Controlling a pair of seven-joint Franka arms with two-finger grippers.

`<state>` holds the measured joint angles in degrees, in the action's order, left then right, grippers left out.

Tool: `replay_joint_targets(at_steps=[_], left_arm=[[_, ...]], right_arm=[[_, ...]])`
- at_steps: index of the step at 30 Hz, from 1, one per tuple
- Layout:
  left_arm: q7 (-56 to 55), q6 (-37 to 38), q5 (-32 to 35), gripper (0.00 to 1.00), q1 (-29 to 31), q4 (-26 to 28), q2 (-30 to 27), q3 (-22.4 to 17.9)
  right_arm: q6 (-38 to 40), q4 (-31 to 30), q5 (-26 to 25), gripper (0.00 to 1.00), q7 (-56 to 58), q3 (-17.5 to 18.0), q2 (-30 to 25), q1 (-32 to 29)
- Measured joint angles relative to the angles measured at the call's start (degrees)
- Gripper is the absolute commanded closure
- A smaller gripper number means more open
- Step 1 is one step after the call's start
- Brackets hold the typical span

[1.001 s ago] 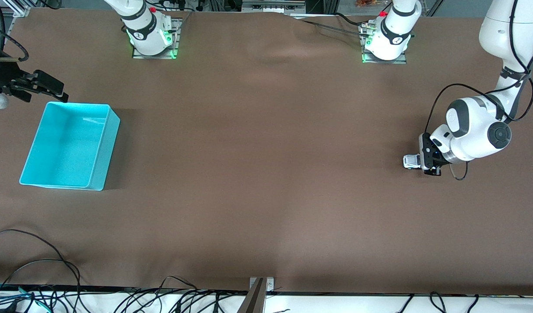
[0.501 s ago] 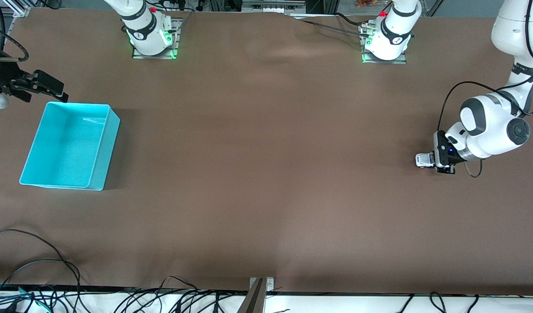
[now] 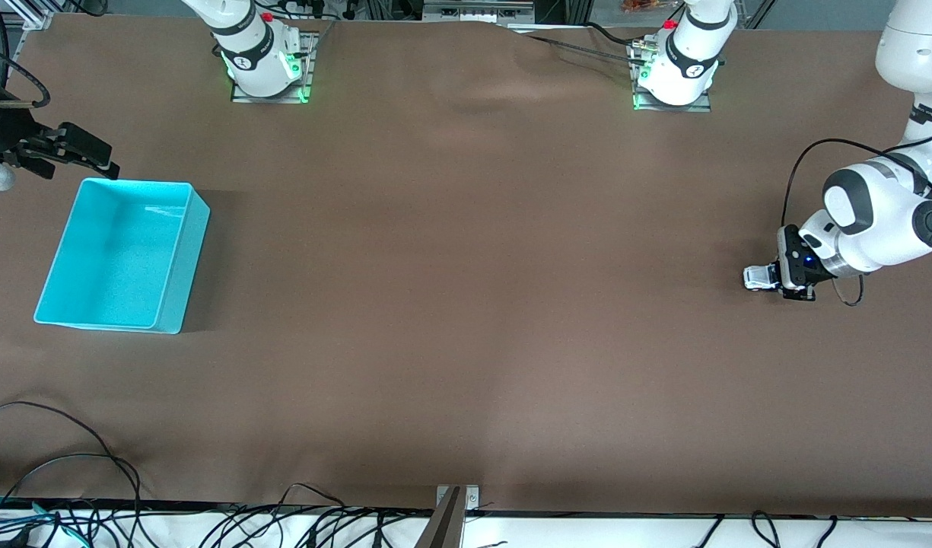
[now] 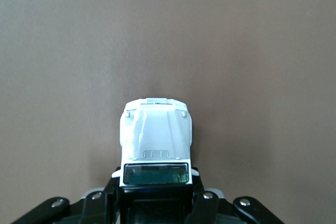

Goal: Wind and store white jeep toy

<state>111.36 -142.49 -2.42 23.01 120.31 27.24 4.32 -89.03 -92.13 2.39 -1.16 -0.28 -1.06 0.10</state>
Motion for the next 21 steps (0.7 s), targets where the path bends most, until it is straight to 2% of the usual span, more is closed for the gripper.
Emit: replay_joint_targets(at_steps=[21], left_arm=[[4.1, 0.1, 0.0, 0.94, 3.7, -2.5, 1.4, -1.7]], right_arm=[[0.0, 0.0, 0.0, 0.0, 0.0, 0.0, 0.0, 0.0]])
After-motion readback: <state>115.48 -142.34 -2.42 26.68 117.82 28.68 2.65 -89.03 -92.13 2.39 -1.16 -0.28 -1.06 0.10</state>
